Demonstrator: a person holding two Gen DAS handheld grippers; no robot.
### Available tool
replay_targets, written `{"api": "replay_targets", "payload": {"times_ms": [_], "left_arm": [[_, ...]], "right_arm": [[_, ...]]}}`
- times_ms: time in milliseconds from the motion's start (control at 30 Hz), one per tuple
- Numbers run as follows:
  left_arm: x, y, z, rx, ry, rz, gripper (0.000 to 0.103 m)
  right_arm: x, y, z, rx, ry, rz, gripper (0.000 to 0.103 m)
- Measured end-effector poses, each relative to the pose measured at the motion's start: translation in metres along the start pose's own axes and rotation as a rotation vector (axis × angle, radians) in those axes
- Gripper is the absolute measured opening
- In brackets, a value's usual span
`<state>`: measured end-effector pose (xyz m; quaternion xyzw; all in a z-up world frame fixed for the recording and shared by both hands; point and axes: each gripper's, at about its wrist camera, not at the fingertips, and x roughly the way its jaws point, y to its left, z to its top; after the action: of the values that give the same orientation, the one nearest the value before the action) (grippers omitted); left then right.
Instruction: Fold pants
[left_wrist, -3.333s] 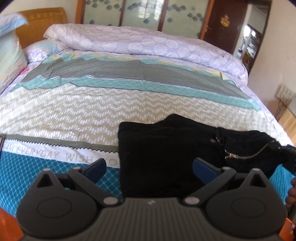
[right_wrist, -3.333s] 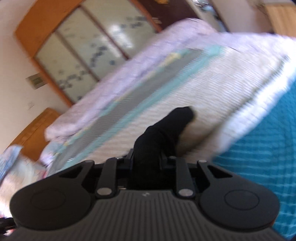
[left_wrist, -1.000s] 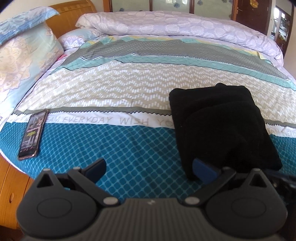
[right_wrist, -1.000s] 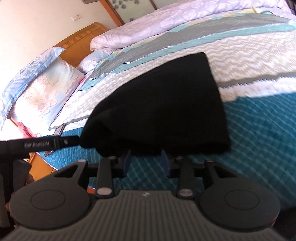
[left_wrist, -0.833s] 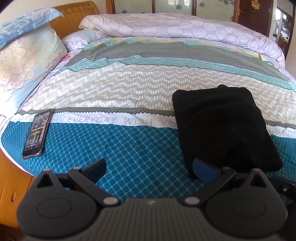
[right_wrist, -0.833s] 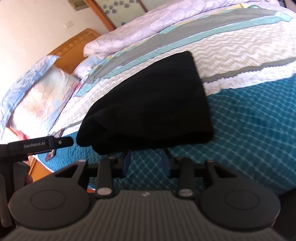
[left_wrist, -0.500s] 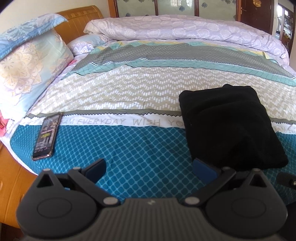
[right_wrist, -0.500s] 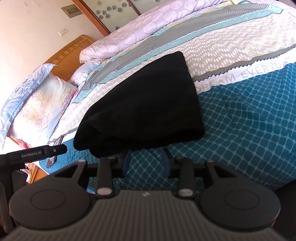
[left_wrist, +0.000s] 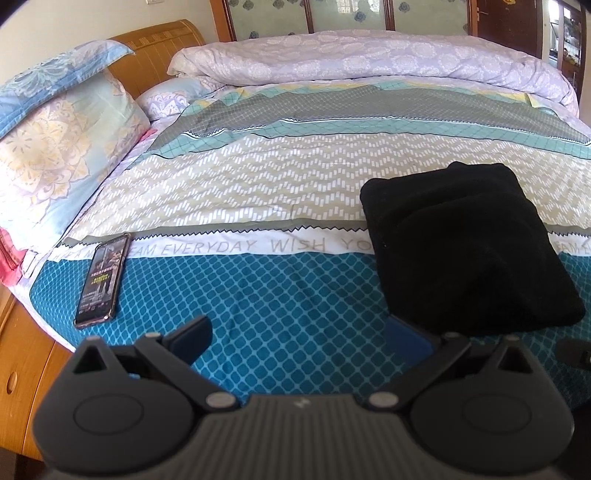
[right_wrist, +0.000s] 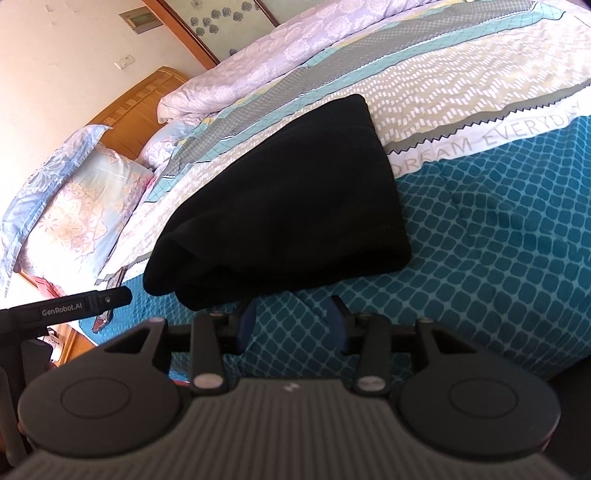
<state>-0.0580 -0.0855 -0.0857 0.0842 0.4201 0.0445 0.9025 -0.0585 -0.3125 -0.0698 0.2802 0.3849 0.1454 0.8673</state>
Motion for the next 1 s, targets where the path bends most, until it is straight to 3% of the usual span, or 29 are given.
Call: {"api": "replay_targets", "payload": {"times_ms": [1000], "left_arm": [[0.018, -0.005, -0.013, 0.024, 0.053, 0.029, 0.103]], "right_arm": [[0.005, -0.004, -0.004, -0.007, -0.006, -0.072, 0.047]]}}
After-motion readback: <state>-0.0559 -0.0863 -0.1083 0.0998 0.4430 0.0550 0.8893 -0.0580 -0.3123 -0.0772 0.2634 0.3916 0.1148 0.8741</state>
